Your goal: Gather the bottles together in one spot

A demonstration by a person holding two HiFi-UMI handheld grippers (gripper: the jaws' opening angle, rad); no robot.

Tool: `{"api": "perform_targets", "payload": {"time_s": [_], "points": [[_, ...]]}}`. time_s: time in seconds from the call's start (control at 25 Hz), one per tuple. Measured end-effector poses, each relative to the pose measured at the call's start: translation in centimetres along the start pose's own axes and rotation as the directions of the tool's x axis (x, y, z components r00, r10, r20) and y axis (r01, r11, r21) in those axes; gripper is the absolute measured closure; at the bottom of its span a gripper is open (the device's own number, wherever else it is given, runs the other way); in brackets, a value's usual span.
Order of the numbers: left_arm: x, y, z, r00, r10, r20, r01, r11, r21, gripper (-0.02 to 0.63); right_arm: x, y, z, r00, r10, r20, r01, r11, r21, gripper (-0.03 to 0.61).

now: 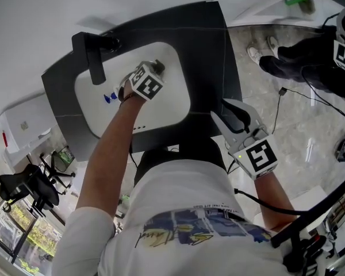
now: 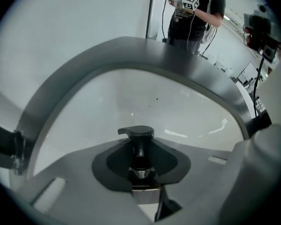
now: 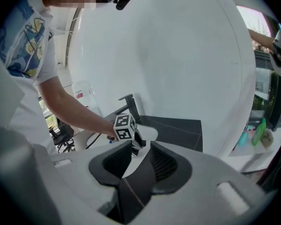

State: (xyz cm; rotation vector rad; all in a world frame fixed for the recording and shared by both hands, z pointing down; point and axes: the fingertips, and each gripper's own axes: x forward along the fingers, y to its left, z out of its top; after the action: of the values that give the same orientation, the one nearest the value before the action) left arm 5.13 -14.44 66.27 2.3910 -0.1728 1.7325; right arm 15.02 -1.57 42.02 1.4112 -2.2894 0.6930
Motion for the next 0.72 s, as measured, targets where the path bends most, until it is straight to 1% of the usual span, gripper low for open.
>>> {"api": "perform_targets", "payload": {"time_s": [0.12, 0.2, 0.28, 0.36, 0.48, 0.6, 0.72], "points": [[-1.7, 0.6, 0.0, 0.994, 0.056, 0.091, -0.051, 0.997, -0.057, 0.517, 0.2, 0.2, 0.4, 1.000, 0.001, 0.004, -0.001, 1.000, -0.014, 0.457], [-2.8, 1.1, 0.1, 0.983, 0.094, 0.156, -0.079, 0.991, -0.104, 0.517, 0.3, 0.4, 0.7, 1.000, 0.003, 0.006, -0.003, 1.000, -0.027, 0.457], [-3.9, 1.5, 0.1, 0.968, 0.130, 0.216, -0.096, 0.983, -0.159, 0.518, 0.4, 0.8, 0.8, 1.000, 0.006, 0.005, -0.006, 0.999, -0.036, 0.457], [-5.0, 1.8, 0.1, 0.946, 0.163, 0.281, -0.101, 0.970, -0.222, 0.520, 0.4, 1.3, 0.8, 1.000, 0.008, 0.001, -0.008, 0.999, -0.044, 0.457], [-6.7, 2.4, 0.6, 0.904, 0.215, 0.370, -0.103, 0.948, -0.300, 0.522, 0.3, 2.0, 0.7, 1.000, 0.008, -0.003, -0.008, 0.999, -0.053, 0.457], [-8.6, 2.6, 1.7, 0.866, 0.267, 0.422, -0.116, 0.930, -0.350, 0.522, -0.1, 2.3, 0.4, 1.000, 0.004, 0.011, -0.004, 0.999, -0.042, 0.457], [-10.8, 2.7, 3.3, 0.832, 0.315, 0.457, -0.124, 0.908, -0.401, 0.522, -0.6, 2.2, 0.6, 1.000, 0.017, 0.015, -0.016, 0.998, -0.067, 0.457]]}}
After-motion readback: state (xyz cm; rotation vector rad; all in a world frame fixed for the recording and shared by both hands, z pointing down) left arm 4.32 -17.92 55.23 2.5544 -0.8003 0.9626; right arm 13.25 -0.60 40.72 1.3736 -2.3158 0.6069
